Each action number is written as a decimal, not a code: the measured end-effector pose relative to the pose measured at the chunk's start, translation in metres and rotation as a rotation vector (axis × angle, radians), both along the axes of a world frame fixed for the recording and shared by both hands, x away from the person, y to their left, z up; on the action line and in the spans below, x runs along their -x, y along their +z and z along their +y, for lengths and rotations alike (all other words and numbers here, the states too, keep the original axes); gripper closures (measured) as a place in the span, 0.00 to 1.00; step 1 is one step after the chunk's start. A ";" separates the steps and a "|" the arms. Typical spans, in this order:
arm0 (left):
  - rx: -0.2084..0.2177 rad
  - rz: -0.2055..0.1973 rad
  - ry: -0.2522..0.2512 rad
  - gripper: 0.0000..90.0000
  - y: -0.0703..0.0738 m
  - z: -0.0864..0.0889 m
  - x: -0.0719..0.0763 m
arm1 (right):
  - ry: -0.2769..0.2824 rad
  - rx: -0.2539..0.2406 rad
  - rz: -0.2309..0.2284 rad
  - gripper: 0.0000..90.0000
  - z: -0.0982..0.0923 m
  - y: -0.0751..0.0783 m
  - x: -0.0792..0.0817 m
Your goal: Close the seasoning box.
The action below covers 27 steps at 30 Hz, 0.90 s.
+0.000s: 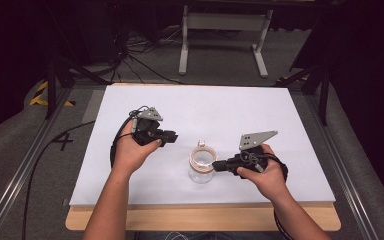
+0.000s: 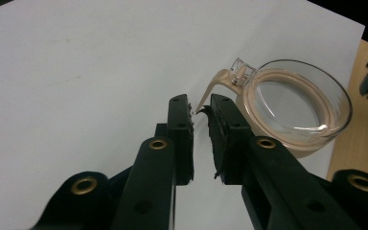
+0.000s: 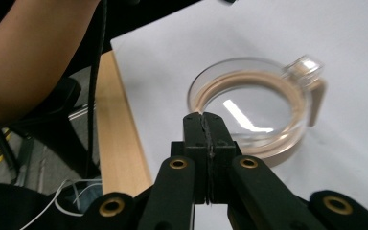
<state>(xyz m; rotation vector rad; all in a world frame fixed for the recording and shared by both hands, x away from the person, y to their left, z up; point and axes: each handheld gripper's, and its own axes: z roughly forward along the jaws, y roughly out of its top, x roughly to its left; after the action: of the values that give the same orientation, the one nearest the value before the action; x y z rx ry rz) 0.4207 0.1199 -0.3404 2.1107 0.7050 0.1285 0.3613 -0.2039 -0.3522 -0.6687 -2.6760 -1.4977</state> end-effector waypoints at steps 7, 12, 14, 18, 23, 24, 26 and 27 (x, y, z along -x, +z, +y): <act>0.006 0.015 0.032 0.82 -0.001 0.014 0.008 | -0.068 -0.041 -0.052 0.91 -0.024 0.019 -0.008; 0.007 0.016 0.067 0.81 -0.002 0.027 0.012 | -0.116 -0.069 -0.073 0.87 -0.043 0.028 -0.017; 0.003 0.015 0.070 0.81 -0.002 0.029 0.013 | -0.129 -0.071 -0.076 0.88 -0.047 0.029 -0.018; -0.017 0.030 0.099 0.81 -0.005 0.036 0.016 | -0.172 -0.073 -0.093 0.88 -0.065 0.034 -0.025; -0.017 0.029 0.118 0.80 -0.006 0.042 0.018 | -0.248 -0.083 -0.097 0.86 -0.089 0.034 -0.034; -0.025 0.027 0.113 0.80 -0.006 0.044 0.018 | -0.259 -0.080 -0.095 0.85 -0.092 0.033 -0.036; -0.025 0.034 0.128 0.79 -0.007 0.045 0.017 | -0.299 -0.064 -0.102 0.84 -0.103 0.030 -0.040; -0.027 0.039 0.136 0.79 -0.008 0.045 0.017 | -0.318 -0.058 -0.100 0.83 -0.107 0.029 -0.041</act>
<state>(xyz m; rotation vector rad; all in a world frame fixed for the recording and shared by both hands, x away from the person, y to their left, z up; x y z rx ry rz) 0.4037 0.1644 -0.3485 2.0953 0.8745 0.1723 0.4026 -0.3112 -0.3235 -1.0865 -2.6833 -1.7111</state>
